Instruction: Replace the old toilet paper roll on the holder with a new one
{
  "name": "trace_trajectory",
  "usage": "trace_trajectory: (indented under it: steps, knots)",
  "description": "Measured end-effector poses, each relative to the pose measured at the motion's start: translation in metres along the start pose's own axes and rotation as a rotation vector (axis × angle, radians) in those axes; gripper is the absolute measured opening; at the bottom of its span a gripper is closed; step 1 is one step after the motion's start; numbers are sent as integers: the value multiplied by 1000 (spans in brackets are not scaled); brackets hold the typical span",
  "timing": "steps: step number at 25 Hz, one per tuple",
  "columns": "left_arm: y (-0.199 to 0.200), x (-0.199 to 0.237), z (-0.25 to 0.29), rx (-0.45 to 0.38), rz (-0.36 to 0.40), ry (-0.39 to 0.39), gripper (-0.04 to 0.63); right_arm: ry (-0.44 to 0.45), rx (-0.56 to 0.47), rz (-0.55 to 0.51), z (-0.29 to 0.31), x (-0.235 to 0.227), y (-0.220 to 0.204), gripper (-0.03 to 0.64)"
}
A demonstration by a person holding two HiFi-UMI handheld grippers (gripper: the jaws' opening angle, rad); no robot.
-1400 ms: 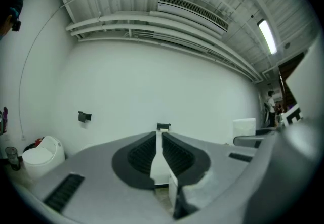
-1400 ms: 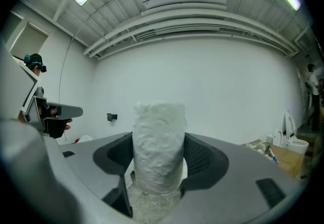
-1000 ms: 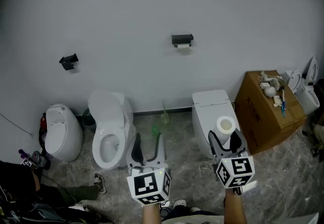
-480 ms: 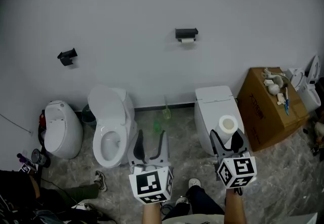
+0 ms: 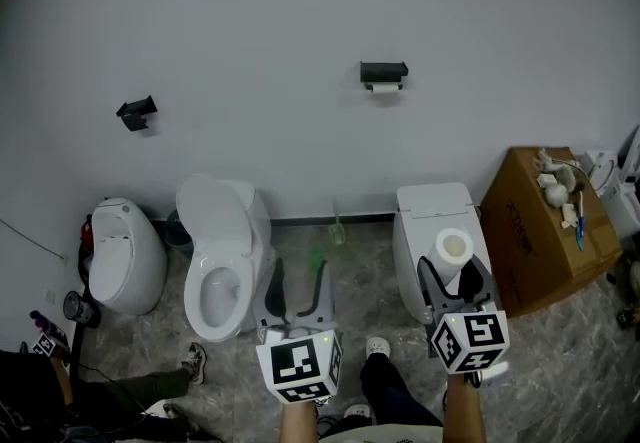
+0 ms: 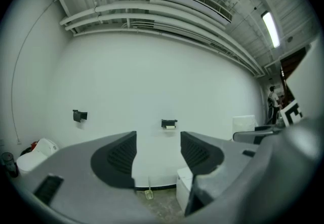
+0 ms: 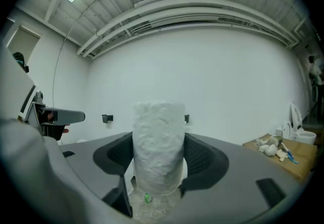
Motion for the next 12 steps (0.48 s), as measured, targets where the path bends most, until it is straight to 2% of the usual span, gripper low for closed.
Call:
trace_trajectory:
  steps: [12]
  knots:
    - [37, -10, 144, -41, 2, 70, 253, 56, -41, -11, 142, -73, 45, 302]
Point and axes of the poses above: the fingertips, and each gripper's own axes: z forward along the fingers, x to its left, y out of its top, the point moved 3 cm from there along -z, backward along the fingers, and after that the axes turned 4 degrees about x, right-handed, at the moved point
